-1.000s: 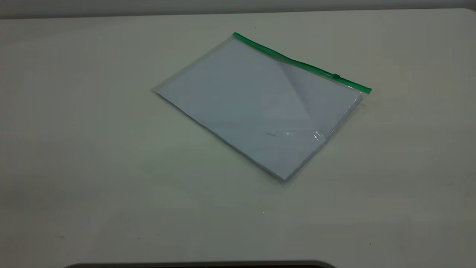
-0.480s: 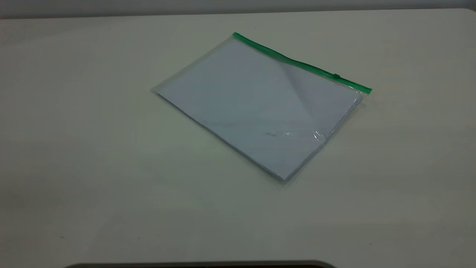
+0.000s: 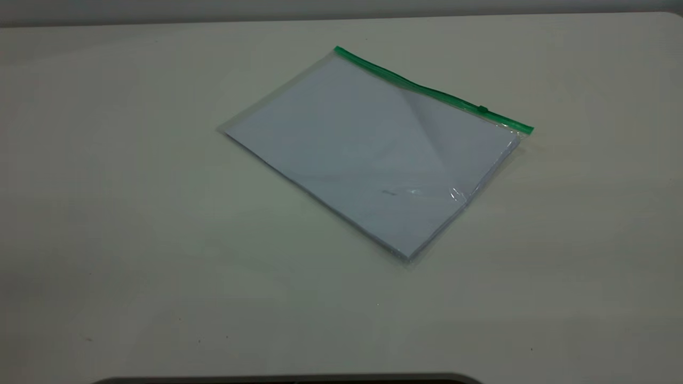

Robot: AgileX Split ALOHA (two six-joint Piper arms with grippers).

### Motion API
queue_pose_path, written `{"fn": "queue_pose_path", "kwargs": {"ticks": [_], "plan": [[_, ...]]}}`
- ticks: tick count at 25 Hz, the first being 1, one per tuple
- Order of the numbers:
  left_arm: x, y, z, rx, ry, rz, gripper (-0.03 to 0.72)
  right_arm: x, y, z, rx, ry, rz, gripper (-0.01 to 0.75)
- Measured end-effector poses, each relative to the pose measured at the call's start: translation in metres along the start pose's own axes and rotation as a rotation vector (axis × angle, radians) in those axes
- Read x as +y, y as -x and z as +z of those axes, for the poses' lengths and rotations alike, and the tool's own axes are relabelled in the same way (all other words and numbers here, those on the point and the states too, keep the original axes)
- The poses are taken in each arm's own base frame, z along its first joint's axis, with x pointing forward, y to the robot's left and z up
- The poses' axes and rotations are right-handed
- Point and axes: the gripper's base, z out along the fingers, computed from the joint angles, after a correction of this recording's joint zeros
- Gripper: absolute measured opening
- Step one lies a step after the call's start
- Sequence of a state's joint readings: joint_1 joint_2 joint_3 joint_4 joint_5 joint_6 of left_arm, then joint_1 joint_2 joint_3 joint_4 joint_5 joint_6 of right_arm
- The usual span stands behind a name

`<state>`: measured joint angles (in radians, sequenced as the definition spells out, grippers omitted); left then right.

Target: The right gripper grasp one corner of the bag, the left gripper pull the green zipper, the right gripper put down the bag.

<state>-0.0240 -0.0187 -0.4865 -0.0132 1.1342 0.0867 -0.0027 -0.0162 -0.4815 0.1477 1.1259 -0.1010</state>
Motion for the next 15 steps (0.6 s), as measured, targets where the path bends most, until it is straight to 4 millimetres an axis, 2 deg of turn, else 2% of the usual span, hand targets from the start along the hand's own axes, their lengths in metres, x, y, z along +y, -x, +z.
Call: {"fn": "queue_pose_path", "kwargs": {"ticks": [6,10,12,15], "plan": [[0.000,0.000,0.000,0.000,0.002,0.000,0.429,0.005,0.003,0.001,-0.025,0.060,0.034,0.353],[0.003,0.005,0.005,0.055,0.025,-0.039,0.429,0.015,0.021,0.010,-0.055,0.190,0.103,0.353],[0.004,0.017,0.012,0.106,0.019,-0.052,0.429,0.015,0.033,0.018,-0.080,0.208,0.094,0.353],[0.006,0.045,0.029,0.156,0.011,-0.055,0.429,0.009,0.051,0.045,-0.021,0.189,0.045,0.362]]}}
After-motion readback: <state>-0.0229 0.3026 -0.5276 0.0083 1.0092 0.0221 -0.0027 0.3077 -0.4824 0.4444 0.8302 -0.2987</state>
